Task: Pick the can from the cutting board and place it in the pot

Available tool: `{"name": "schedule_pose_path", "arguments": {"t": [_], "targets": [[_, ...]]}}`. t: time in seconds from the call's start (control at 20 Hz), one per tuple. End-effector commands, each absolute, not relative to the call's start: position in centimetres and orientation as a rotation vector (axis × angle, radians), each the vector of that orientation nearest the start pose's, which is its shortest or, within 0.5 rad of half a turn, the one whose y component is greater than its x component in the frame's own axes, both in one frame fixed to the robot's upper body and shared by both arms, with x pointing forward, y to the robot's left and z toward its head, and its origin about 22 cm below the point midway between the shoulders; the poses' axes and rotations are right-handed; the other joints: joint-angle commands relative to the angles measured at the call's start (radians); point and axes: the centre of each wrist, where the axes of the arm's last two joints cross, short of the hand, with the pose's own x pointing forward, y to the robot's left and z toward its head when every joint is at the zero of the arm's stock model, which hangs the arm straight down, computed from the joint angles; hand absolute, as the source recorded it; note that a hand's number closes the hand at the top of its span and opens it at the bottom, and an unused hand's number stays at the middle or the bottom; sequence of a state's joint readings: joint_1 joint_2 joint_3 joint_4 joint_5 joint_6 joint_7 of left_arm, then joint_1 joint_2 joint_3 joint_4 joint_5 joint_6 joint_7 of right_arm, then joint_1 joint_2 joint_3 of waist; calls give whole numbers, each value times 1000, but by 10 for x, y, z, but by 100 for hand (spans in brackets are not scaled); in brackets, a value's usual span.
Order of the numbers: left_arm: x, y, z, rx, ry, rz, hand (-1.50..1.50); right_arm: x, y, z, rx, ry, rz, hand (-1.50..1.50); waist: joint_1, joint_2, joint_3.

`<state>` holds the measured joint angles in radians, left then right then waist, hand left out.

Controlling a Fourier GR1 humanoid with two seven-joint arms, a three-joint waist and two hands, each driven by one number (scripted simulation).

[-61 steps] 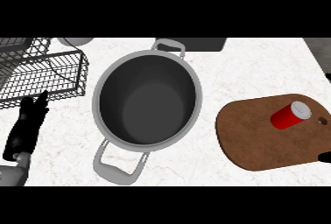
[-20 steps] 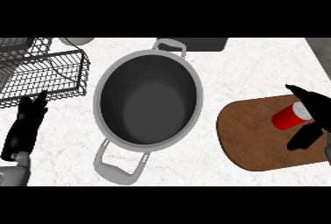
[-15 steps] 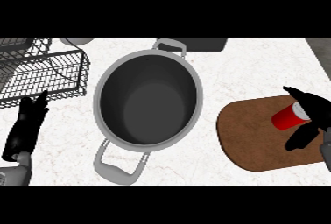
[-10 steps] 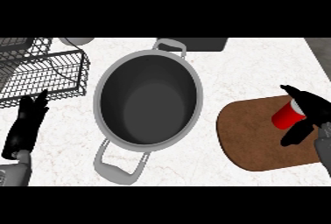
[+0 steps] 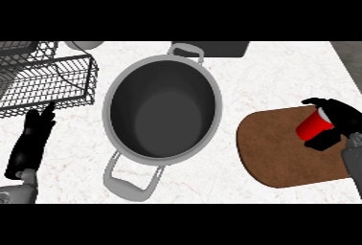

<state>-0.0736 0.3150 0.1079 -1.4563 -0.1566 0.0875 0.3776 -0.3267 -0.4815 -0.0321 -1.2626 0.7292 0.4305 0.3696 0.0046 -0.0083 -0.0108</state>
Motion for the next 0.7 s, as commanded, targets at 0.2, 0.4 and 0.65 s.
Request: {"name": "schedule_pose_path", "arguments": {"t": [0.2, 0.4, 0.65], "targets": [[269, 343, 19, 532, -1155, -100, 0, 317, -325, 55, -880, -899, 1041, 150, -6, 9, 11], [259, 333, 21, 528, -1174, -92, 0, 310, -318, 54, -959, -943, 1043, 150, -5, 8, 11], [255, 326, 32, 506, -1181, -107, 0, 332, -339, 74, -1026, -994, 1040, 150, 4, 8, 11]]}}
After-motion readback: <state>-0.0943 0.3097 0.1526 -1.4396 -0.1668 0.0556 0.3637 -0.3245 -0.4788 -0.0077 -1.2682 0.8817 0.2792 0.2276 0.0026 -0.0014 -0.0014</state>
